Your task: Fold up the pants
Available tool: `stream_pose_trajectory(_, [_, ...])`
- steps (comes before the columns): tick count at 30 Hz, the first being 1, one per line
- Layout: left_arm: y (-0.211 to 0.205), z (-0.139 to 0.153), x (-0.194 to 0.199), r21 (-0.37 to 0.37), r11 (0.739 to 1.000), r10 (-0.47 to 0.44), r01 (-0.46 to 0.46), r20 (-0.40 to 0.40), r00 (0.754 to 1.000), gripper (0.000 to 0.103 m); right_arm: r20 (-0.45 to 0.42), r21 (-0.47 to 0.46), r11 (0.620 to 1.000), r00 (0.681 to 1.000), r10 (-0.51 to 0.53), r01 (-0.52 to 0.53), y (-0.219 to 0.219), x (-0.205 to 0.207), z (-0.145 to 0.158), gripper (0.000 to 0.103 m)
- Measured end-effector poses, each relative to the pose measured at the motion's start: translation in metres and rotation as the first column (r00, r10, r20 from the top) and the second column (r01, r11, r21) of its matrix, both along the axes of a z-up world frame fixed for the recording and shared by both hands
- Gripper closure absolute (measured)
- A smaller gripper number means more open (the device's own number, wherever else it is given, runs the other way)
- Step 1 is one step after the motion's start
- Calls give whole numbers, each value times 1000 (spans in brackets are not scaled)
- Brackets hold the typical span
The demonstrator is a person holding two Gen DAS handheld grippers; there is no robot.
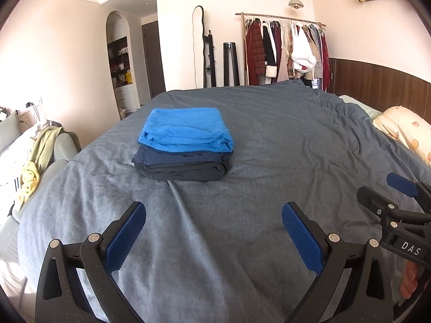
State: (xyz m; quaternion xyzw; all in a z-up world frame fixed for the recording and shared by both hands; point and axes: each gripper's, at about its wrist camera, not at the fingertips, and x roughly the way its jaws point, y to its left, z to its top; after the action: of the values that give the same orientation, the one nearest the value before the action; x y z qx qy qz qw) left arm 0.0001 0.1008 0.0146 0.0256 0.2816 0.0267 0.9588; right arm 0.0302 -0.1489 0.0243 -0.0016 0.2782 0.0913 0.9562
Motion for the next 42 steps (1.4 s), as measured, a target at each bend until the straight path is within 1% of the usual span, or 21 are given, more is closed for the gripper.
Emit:
stream_pose_trajectory(9, [-8, 4, -19, -19, 1000, 9, -9, -2, 1000, 0, 9, -4, 1000, 1000, 5, -5, -12, -22, 4, 18])
stream_pose_trajectory(16, [-10, 7, -21, -33, 999, 2, -2, -6, 1000, 0, 14, 8, 1000, 1000, -6, 6, -18, -31, 6, 18])
stream_pose_trajectory(20, [-12, 8, -22, -30, 999, -10, 9, -10, 1000, 0, 12, 9, 1000, 1000, -5, 5, -20, -33, 5, 18])
stream_pose_trajectory(28, [-14, 4, -23, -30, 1000, 4, -5, -37, 999, 0, 11, 13, 1000, 1000, -6, 6, -21, -34, 4, 18])
stream_pose_trajectory(42, [-16, 2, -24, -21, 1000, 4, -4, -33, 999, 0, 5, 20, 1000, 1000, -1, 1, -21, -37, -1, 18])
